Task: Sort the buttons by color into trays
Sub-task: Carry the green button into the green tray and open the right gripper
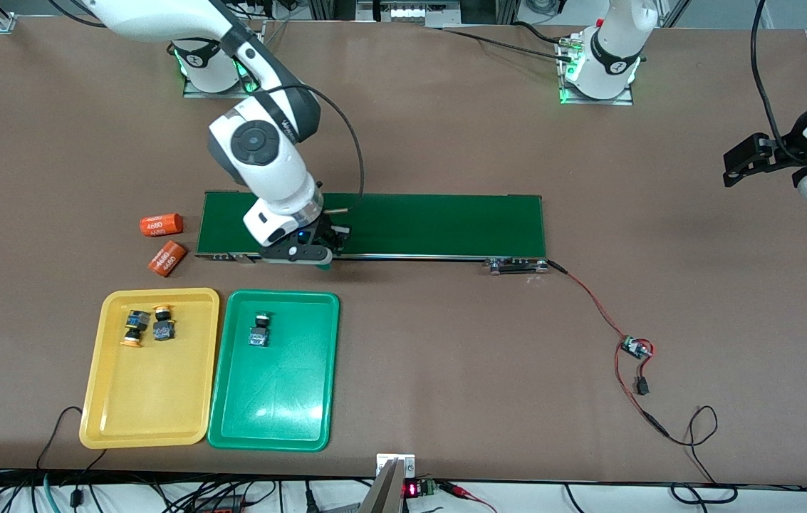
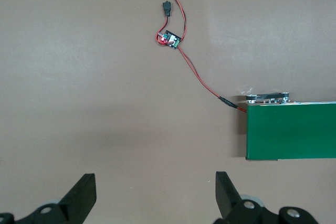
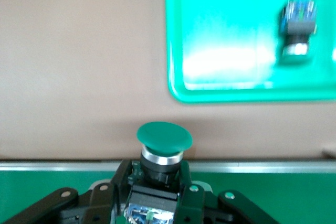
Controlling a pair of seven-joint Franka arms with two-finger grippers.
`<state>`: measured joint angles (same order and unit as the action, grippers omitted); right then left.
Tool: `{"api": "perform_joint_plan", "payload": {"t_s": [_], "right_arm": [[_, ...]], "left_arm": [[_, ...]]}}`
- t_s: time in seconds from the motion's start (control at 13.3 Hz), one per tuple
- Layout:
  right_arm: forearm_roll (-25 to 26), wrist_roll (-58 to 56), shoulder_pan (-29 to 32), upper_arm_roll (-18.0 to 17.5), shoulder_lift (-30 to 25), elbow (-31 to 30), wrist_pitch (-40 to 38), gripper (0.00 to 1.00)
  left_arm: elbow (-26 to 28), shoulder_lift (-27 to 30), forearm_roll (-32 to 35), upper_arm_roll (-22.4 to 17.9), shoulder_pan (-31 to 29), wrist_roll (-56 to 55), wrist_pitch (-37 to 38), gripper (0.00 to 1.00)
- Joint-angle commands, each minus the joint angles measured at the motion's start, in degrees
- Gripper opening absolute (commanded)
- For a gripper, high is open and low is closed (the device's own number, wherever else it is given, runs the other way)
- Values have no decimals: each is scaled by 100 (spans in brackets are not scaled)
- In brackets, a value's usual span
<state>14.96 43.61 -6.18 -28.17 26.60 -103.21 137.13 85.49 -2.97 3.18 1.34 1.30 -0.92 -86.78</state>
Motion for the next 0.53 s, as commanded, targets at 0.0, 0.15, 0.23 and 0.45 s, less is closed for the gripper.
{"api": "perform_joint_plan", "payload": {"t_s": [0.0,0.15,0.23,0.45], "right_arm": [[16,-720,134,197,423,520,-11,6],[34,-985,108,417,949,1011,41,6],[34,-1091,65,531,1204,1223,207,6],[393,-1188,12,646,1628,1269,770,7]], "left_arm": [[-50,-1,-81,-2,-33,-22,21,100],[-42,-1,-81,-2,-33,-22,30,100],[-33,-1,-81,-2,-33,-22,30,100],[-42,-1,-81,-2,-33,-22,30,100]]}}
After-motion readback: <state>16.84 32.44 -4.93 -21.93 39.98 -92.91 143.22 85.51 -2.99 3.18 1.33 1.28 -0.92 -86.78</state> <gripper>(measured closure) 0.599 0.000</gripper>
